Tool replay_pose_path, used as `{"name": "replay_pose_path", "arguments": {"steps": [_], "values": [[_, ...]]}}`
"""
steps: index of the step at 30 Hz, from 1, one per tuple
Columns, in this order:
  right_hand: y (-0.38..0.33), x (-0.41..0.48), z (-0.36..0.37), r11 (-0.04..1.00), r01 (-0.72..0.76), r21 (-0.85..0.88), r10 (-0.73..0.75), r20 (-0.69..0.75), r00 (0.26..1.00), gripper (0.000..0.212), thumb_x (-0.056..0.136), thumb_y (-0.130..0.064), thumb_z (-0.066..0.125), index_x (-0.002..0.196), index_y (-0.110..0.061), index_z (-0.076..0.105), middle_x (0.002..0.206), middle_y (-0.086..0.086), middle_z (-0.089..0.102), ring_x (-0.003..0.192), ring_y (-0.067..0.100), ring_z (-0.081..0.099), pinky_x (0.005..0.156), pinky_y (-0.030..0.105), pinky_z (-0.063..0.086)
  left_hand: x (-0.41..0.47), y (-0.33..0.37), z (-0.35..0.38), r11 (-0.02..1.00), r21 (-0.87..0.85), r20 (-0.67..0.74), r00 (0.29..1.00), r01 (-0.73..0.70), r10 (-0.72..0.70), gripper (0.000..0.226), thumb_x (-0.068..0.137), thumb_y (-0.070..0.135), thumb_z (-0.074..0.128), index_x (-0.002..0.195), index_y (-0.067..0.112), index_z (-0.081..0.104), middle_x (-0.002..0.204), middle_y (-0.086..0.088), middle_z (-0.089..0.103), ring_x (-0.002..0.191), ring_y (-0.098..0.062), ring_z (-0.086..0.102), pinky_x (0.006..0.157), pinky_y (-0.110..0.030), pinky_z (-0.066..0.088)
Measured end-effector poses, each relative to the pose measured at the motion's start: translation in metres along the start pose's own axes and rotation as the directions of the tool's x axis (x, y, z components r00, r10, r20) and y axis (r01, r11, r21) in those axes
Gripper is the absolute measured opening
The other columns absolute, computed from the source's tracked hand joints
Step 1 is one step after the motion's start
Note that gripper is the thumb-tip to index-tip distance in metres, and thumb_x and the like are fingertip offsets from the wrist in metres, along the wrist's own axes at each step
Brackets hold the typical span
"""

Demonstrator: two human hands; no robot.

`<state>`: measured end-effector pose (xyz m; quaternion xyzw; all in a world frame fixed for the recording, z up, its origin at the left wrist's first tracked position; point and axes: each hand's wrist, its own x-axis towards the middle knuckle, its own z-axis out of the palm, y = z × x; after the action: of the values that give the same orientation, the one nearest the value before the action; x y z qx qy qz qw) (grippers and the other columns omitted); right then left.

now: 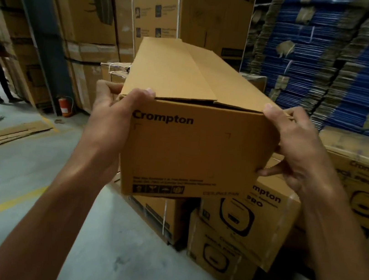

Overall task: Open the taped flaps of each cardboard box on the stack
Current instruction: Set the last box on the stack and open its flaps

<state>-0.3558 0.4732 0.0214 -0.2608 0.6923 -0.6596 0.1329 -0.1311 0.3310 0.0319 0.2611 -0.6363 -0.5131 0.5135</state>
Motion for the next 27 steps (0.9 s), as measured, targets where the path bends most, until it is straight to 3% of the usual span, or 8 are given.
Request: {"name": "replay_pose_path", "arguments": {"steps": [8,10,14,21,24,27], "values": [[0.021,0.002,-0.063,0.999,-0.047,0.017,0.05,-0.271,0.961,0.039,0.095,-0.054,0.061,0.121,-0.026,0.051,0.123,0.0,0.054,0.101,0.022,0.056,0.068,0.068,0.057,0.013,-0.022,0.085,0.987,-0.102,0.244,0.965,0.125,-0.097,0.046,0.097,0.031,0.063,0.135,0.018,0.04,0.108,-0.002,0.065,0.065,0.004,0.067,0.042,-0.017,0.047],[0.03,0.002,-0.076,0.998,-0.068,0.015,0.07,-0.34,0.938,0.045,0.093,-0.055,0.063,0.126,-0.027,0.05,0.125,0.001,0.054,0.1,0.023,0.056,0.069,0.067,0.058,0.017,-0.031,0.105,0.98,-0.113,0.309,0.944,0.161,-0.12,0.046,0.097,0.032,0.062,0.136,0.019,0.04,0.108,-0.001,0.066,0.075,-0.003,0.07,0.048,-0.022,0.05],[0.046,0.008,-0.099,0.996,-0.094,0.001,0.084,-0.456,0.886,0.045,0.09,-0.057,0.065,0.125,-0.031,0.051,0.115,-0.003,0.056,0.096,0.022,0.056,0.07,0.064,0.059,0.026,-0.054,0.142,0.975,-0.083,0.406,0.9,0.207,-0.156,0.044,0.098,0.038,0.061,0.133,0.021,0.04,0.115,-0.005,0.065,0.104,-0.022,0.064,0.076,-0.042,0.05],[0.085,0.035,-0.098,0.988,-0.141,0.067,0.154,-0.551,0.82,0.038,0.092,-0.05,0.066,0.119,-0.027,0.052,0.112,-0.004,0.056,0.095,0.018,0.056,0.075,0.067,0.057,0.067,-0.111,0.187,0.961,-0.041,0.502,0.837,0.274,-0.217,0.041,0.094,0.043,0.062,0.125,0.027,0.041,0.119,-0.004,0.062,0.11,-0.025,0.06,0.092,-0.054,0.049],[0.106,0.058,-0.079,0.984,-0.168,0.063,0.173,-0.582,0.795,0.032,0.093,-0.05,0.065,0.108,-0.025,0.053,0.109,-0.002,0.059,0.094,0.02,0.058,0.072,0.067,0.058,0.099,-0.14,0.199,0.958,-0.012,0.527,0.816,0.286,-0.237,0.04,0.093,0.045,0.061,0.124,0.028,0.042,0.117,-0.004,0.061,0.109,-0.023,0.058,0.094,-0.054,0.046],[0.125,0.088,-0.053,0.978,-0.202,0.052,0.191,-0.606,0.772,0.029,0.09,-0.054,0.066,0.097,-0.029,0.052,0.108,0.002,0.063,0.097,0.026,0.063,0.065,0.066,0.059,0.135,-0.171,0.206,0.952,0.003,0.557,0.79,0.305,-0.255,0.041,0.094,0.044,0.06,0.124,0.023,0.042,0.116,-0.006,0.061,0.105,-0.023,0.058,0.084,-0.047,0.046]]}}
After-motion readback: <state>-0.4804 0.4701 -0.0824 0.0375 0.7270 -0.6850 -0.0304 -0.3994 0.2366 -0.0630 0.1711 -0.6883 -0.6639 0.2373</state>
